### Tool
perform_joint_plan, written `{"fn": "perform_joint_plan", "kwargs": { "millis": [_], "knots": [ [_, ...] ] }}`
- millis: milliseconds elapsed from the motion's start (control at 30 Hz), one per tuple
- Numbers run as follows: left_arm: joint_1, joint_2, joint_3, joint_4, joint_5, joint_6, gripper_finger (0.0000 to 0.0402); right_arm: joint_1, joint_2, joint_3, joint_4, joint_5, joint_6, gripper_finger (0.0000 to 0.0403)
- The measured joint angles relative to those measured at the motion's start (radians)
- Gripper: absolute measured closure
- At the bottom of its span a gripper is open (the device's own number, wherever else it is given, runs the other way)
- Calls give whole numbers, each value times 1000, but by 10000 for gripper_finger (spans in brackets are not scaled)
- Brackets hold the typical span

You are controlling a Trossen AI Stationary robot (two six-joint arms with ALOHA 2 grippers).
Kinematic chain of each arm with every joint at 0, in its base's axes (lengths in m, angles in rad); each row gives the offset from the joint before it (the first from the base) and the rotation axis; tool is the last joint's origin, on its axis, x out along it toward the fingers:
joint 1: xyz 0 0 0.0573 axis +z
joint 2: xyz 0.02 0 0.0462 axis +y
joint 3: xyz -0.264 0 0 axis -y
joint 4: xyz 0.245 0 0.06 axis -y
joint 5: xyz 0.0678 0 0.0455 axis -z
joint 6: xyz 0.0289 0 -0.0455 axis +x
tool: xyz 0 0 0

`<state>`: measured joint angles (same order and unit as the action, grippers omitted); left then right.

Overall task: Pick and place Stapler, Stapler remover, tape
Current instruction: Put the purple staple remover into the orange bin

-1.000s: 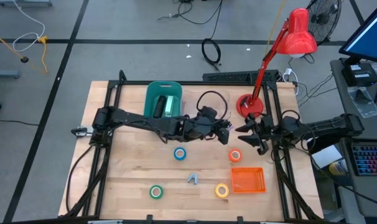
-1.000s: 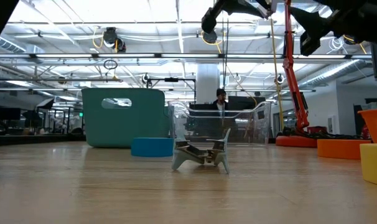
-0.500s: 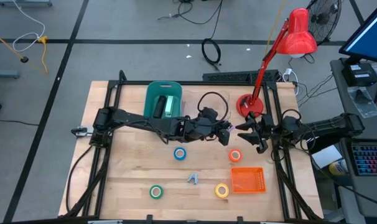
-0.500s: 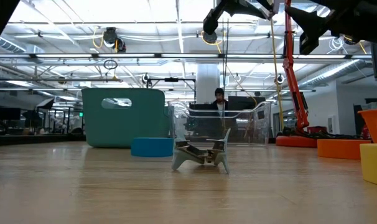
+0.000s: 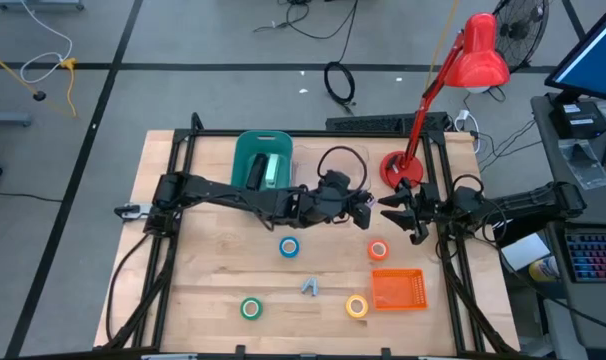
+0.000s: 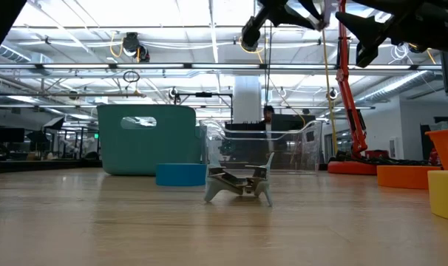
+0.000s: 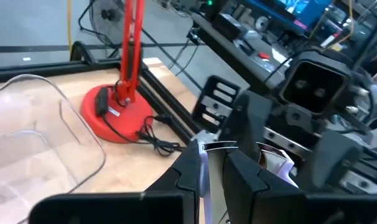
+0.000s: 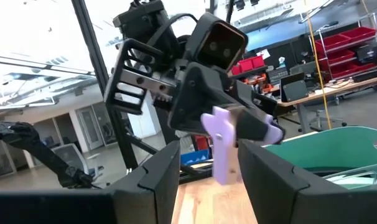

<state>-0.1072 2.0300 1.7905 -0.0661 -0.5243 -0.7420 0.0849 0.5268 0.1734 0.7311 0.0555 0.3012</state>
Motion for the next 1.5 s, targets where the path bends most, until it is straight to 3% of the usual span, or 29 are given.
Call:
{"fn": "perform_joint_plan", "kwargs": {
  "millis": [1000,1500],
  "knots": [
    [-1,13,0,59,-1,-12,363,0,9,1,28,23,3,249],
    [-6,45,0,93,9,-25,363,0,10,1,29,26,11,302]
  ]
}}
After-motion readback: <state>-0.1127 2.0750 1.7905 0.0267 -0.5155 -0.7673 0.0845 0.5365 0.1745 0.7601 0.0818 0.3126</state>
